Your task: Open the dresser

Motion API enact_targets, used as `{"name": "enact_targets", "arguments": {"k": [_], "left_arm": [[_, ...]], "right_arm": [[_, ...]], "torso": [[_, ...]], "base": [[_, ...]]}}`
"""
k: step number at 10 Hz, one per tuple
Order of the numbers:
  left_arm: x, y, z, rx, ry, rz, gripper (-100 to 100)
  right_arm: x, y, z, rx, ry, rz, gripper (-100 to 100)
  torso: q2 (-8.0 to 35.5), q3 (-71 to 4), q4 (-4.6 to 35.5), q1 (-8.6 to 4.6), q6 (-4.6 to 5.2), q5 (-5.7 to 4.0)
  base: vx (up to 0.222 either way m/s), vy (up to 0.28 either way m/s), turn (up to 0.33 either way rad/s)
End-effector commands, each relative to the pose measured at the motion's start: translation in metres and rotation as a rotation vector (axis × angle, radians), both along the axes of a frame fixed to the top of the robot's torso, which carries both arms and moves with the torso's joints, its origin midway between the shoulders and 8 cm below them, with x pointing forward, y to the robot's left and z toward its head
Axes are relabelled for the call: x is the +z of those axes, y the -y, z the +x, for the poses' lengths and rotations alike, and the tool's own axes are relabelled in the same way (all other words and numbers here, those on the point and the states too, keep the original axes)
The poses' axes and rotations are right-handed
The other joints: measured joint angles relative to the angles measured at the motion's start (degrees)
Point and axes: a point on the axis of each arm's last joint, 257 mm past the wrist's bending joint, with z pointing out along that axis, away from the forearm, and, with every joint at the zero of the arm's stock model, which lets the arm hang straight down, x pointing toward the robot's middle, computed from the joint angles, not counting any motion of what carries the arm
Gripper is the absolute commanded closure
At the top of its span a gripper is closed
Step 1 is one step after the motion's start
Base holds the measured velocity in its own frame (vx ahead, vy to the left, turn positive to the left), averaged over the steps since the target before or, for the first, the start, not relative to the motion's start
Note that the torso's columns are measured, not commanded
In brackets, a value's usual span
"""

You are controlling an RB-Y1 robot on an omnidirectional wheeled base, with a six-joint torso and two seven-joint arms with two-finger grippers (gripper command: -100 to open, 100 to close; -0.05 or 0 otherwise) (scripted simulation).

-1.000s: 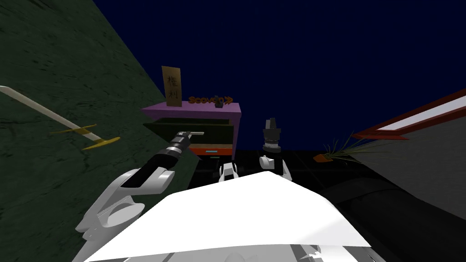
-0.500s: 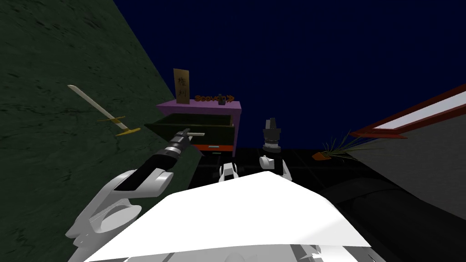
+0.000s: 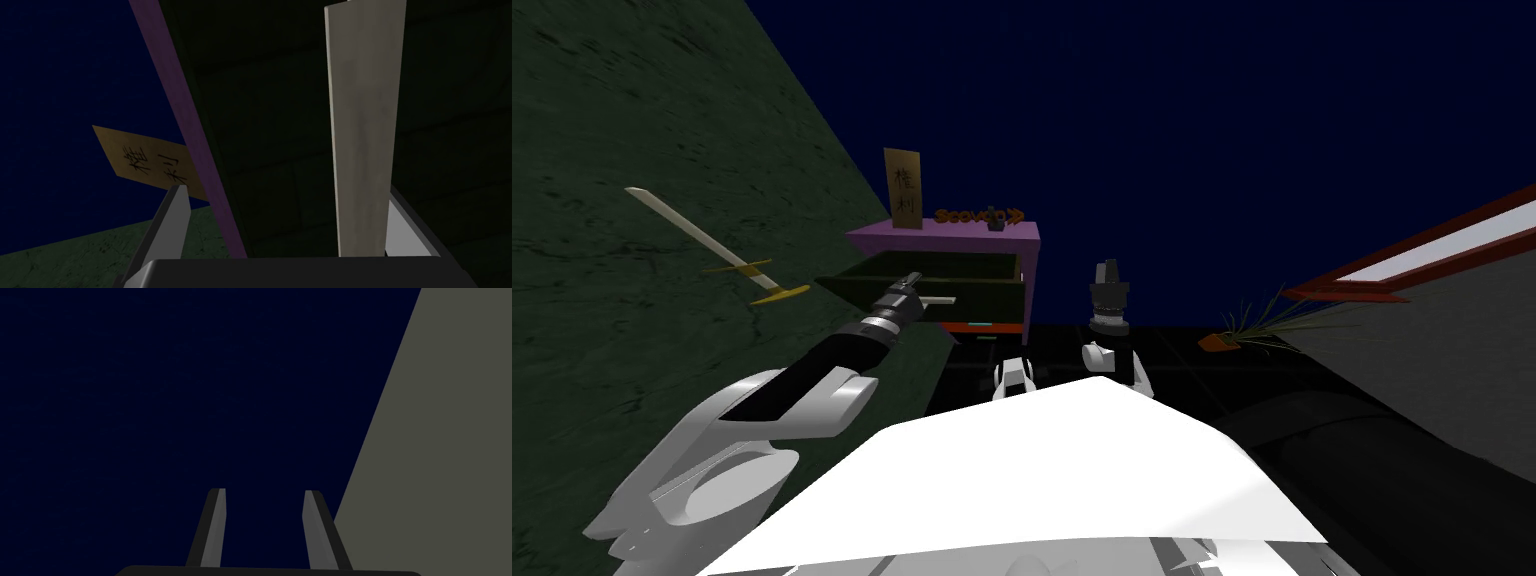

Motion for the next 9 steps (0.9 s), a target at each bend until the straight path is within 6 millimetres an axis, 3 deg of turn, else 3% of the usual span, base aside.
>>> {"name": "enact_targets", "arguments": {"k": [1,3,4,5,9], "left_arm": [[0.019,-0.001,-0.002,0.002,0.013,0.003,-100],[0.024,-0.002,-0.002,0.002,0.013,0.003,-100],[0.009,-0.001,-0.004,0.005,-0.025,-0.007,-100],[0.006,-0.001,-0.004,0.006,-0.034,-0.009,0],[-0.003,-0.003,-0.004,0.013,-0.057,-0.012,0]], "right_arm": [[0.000,0.000,0.000,0.000,0.000,0.000,0],[0.000,0.000,0.000,0.000,0.000,0.000,0],[0.000,0.000,0.000,0.000,0.000,0.000,0],[0.000,0.000,0.000,0.000,0.000,0.000,0],[0.000,0.000,0.000,0.000,0.000,0.000,0]], "torso": [[0.2,0.1,0.1,-0.04,-0.04,-0.07],[0.4,0.2,0.4,-0.19,-0.06,-0.26],[0.4,0.2,0.4,-0.18,-0.12,-0.28],[0.3,0.2,0.2,-0.20,-0.02,-0.17],[-0.2,-0.1,-0.2,-0.20,0.13,0.02]], "base": [[-0.002,-0.006,-0.004],[-0.003,-0.005,-0.007],[0.005,-0.004,-0.007],[0.000,0.000,0.000],[0.000,0.000,0.000]]}}
